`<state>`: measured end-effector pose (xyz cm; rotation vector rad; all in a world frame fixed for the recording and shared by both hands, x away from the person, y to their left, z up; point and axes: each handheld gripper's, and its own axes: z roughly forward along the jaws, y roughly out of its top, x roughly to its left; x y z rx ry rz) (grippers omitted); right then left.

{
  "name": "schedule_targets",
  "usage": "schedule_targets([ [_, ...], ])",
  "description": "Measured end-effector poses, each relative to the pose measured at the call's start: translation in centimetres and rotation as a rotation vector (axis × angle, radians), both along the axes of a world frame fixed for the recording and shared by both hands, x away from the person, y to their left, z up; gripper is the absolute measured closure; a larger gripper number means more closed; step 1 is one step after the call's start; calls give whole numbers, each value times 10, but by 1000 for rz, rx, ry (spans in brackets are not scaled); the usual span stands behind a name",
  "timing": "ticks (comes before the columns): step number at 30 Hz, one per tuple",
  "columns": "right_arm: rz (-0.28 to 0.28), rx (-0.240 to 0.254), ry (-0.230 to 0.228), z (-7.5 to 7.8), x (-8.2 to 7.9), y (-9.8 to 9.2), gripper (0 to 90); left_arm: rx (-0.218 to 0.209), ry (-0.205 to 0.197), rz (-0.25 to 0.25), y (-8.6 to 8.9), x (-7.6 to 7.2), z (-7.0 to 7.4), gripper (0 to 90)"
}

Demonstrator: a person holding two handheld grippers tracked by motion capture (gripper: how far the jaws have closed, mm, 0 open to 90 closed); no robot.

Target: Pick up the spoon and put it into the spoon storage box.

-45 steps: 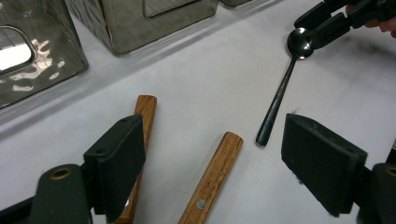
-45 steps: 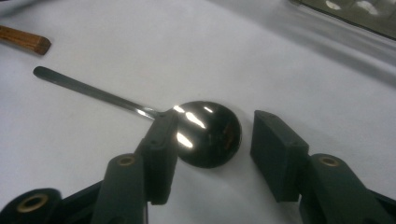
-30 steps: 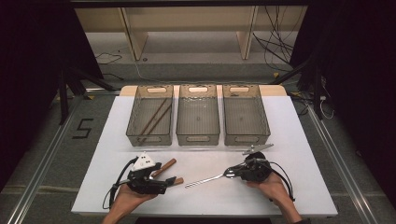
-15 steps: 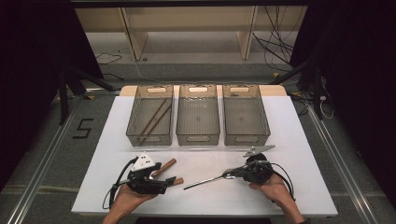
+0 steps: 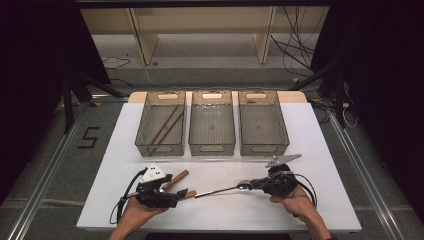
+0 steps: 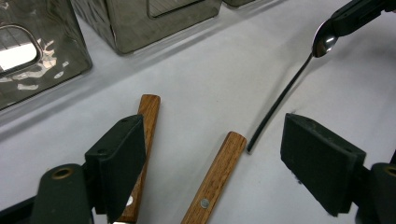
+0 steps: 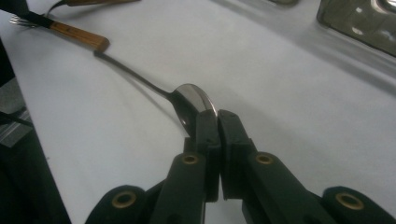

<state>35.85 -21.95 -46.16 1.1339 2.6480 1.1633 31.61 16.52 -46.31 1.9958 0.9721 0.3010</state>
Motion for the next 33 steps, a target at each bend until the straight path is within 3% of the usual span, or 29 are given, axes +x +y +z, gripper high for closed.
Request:
schedule_targets([
  [17,38,41,-44,20,-12,-13,894,-8,2,9,3,1,0,220],
  [26,9,79,-60,27,-14,-22,895,-11,-5,18,6,1,1,220],
  [33,-52,133,-127,40,-15,-28,895,-14,-8,28,9,1,0,220],
])
